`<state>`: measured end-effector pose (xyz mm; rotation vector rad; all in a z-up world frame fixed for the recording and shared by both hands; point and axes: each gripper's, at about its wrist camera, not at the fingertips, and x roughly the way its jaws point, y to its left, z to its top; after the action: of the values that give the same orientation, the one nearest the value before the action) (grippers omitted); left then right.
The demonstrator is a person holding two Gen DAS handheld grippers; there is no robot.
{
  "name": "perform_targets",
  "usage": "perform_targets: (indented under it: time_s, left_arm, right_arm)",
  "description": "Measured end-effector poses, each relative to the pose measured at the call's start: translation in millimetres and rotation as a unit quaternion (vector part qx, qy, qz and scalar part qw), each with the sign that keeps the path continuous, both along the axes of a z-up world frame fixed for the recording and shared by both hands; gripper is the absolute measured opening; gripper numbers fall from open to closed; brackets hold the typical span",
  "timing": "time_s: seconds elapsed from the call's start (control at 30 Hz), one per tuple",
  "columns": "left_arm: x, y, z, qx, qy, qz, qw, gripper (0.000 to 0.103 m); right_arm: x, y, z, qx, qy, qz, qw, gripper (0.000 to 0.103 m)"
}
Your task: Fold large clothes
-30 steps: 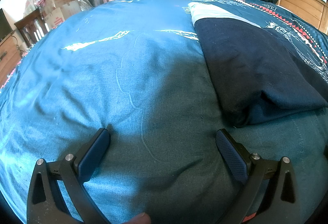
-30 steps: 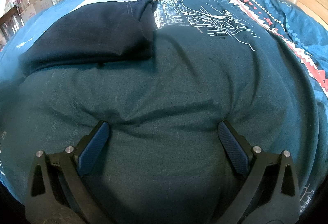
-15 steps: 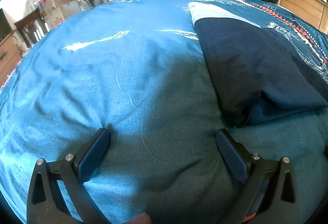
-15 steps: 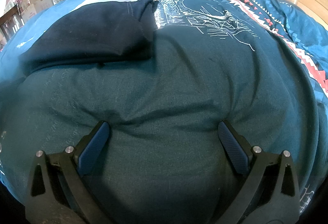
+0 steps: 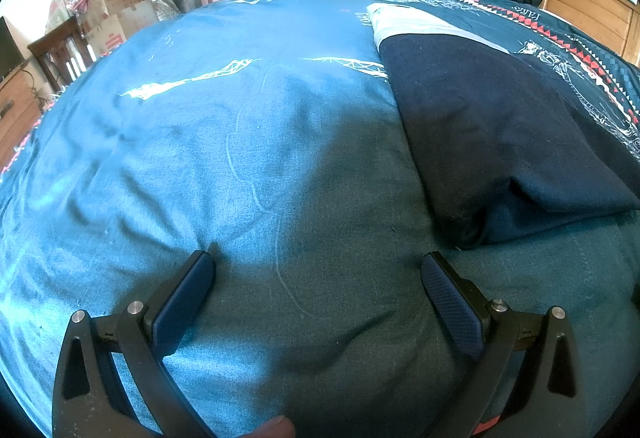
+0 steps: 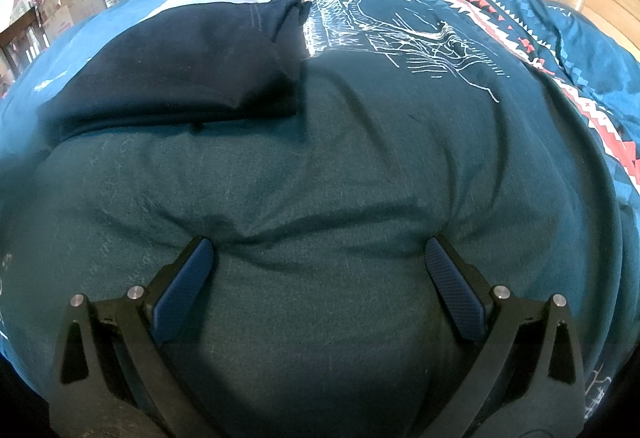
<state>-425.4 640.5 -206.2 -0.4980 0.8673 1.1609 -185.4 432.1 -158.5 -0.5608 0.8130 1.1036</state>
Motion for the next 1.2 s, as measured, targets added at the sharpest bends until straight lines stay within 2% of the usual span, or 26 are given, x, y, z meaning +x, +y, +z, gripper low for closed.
perform_targets:
  time_s: [1.2]
  left_arm:
    - [-0.3, 0.4, -0.1, 0.000, 0.001, 0.000, 1.0000, 0.103]
  right_arm:
    - [-4.3, -3.4, -0.4, 0.003, 0.000, -0.003, 1.000, 0.103]
